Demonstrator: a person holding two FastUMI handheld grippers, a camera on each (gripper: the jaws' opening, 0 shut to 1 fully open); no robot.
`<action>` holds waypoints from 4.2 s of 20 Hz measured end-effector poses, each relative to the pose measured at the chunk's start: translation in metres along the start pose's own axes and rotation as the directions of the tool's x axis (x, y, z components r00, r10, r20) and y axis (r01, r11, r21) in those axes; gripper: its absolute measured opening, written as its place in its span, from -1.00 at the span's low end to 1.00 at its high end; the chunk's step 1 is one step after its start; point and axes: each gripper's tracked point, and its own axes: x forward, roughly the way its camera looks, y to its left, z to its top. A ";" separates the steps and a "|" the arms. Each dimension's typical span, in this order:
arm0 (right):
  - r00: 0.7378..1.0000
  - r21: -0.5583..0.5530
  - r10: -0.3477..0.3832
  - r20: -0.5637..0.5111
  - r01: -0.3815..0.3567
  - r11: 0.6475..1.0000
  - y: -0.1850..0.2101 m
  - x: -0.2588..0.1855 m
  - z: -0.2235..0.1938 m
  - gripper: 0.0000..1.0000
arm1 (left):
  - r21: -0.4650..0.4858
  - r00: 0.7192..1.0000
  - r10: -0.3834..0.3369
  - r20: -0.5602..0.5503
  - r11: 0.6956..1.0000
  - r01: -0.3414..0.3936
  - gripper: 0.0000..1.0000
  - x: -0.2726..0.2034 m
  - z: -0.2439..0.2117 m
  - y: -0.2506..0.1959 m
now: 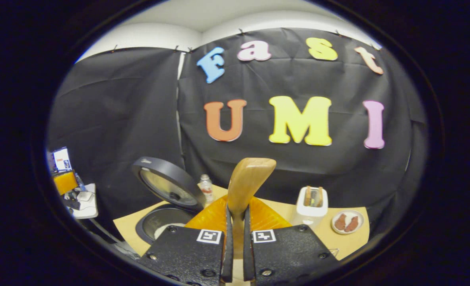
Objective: Close the left gripper, press the button to open the rice cooker; take a wooden spoon from the chopstick holder with the right hand, scoop a spoonful of rice and pour it into the rice cooker, then put the wooden spoon back into the chopstick holder.
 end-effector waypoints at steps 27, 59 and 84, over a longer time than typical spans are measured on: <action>0.876 0.289 -0.419 -0.241 0.477 0.830 -0.276 -0.001 -0.180 -0.70 | 0.052 0.972 -0.141 -0.188 0.987 0.153 0.89 0.077 -0.046 -0.093; 0.667 0.184 -0.745 -0.028 0.736 0.652 -0.240 -0.293 -0.115 1.00 | 0.124 0.990 0.056 -0.127 0.991 -0.040 0.89 0.228 0.014 0.034; 0.889 0.024 -0.457 0.038 0.457 0.889 -0.149 -0.179 -0.038 1.00 | 0.016 0.730 0.026 -0.683 1.000 -0.022 0.96 0.091 -0.188 0.028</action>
